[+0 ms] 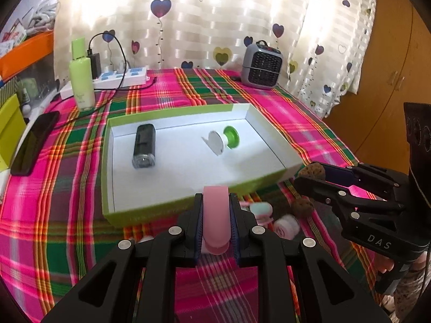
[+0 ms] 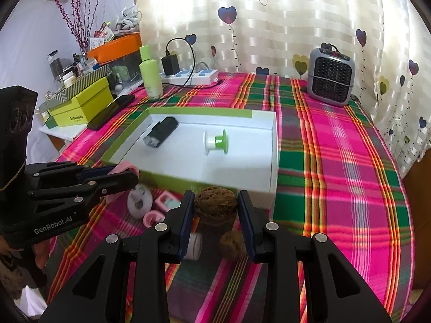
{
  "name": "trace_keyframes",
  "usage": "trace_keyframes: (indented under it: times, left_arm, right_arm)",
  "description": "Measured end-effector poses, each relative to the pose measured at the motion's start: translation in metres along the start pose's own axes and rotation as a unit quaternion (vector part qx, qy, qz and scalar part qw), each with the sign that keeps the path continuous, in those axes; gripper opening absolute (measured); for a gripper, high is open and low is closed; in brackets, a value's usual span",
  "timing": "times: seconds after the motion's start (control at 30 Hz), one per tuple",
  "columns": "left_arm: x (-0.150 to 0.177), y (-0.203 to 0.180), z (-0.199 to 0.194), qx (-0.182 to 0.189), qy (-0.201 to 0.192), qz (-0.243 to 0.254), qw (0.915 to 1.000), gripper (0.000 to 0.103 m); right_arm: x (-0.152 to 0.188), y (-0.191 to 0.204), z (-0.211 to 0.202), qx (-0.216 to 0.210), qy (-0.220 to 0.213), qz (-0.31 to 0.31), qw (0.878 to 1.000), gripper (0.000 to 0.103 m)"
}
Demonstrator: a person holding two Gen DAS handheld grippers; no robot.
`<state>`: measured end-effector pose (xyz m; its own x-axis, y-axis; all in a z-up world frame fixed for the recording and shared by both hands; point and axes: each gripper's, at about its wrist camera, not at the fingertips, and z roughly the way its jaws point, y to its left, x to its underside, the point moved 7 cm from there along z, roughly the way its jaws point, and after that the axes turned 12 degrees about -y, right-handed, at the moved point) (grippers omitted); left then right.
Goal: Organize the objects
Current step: 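Lift and carry the walnut and pink clip over the white box tray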
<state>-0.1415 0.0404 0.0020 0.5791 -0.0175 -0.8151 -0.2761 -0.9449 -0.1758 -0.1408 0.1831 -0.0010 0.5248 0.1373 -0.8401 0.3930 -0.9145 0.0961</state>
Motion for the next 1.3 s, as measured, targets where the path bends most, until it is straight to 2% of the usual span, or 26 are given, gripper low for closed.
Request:
trace_keyframes:
  times: [0.2, 0.43, 0.8, 1.3]
  left_arm:
    - [-0.012, 0.013, 0.017, -0.003, 0.002, -0.018, 0.9998, 0.016]
    - [-0.028, 0.020, 0.035, -0.010, -0.002, -0.015, 0.9998, 0.016]
    - [-0.049, 0.029, 0.071, -0.012, 0.000, -0.025, 0.9996, 0.016]
    - [-0.053, 0.048, 0.111, -0.031, 0.022, -0.039, 0.9985, 0.016]
  right_arm:
    - [-0.016, -0.007, 0.012, 0.005, -0.007, -0.005, 1.000, 0.034]
    - [-0.031, -0.018, 0.036, 0.015, -0.004, -0.012, 1.000, 0.034]
    - [-0.049, -0.037, 0.079, 0.021, 0.009, 0.010, 1.000, 0.034]
    - [-0.054, -0.044, 0.125, 0.027, 0.036, 0.000, 0.999, 0.034]
